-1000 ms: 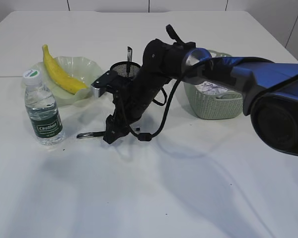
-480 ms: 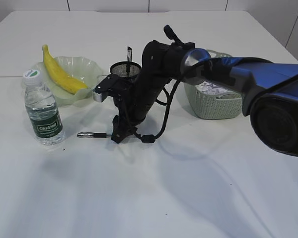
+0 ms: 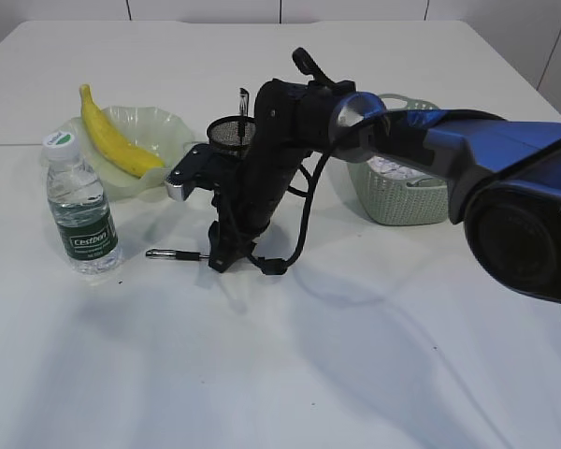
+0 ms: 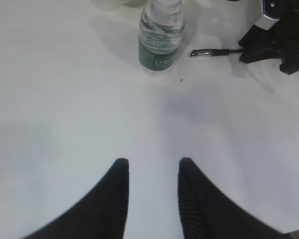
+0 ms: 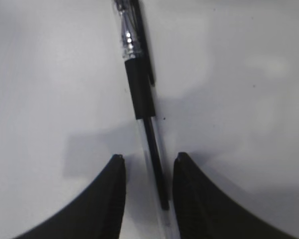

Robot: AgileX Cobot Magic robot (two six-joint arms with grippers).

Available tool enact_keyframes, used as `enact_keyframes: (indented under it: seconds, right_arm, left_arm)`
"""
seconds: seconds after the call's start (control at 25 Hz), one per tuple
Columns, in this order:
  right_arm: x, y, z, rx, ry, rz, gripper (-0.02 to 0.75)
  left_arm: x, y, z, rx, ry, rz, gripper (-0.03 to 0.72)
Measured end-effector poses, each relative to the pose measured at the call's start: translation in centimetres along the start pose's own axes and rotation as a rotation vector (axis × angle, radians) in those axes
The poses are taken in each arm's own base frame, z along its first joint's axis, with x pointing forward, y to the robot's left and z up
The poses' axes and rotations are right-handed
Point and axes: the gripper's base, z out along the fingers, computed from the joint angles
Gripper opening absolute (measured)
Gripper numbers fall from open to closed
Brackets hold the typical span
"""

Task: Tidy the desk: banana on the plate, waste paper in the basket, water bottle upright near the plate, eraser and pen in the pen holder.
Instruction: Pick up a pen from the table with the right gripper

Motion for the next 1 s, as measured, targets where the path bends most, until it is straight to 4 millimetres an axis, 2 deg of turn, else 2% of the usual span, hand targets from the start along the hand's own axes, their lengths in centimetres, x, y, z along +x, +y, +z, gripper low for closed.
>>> enact_keyframes:
  seconds: [0.2,0.44,0.52,1.0]
  right_arm:
    - [0.01,-0.01,-0.06,0.003,0.004,0.001,0.234]
    - [0.07,-0.03,-0.06,0.005,0.009,-0.002,0.087]
    - [0.07,-0.03,-0.06,0.005,0.009,-0.001,0.067]
    - [0.12,0.11,-0.13,0.004,0.03,-0.001,0.042]
  left_arm:
    - [0.0,0.0,0.0,0.0,0.0,0.0,0.238]
    - [0.0,0.0,0.0,0.0,0.0,0.0,0.238]
    - [0.0,0.0,0.0,0.0,0.0,0.0,0.238]
    - [0.0,0.0,0.0,0.0,0.0,0.0,0.238]
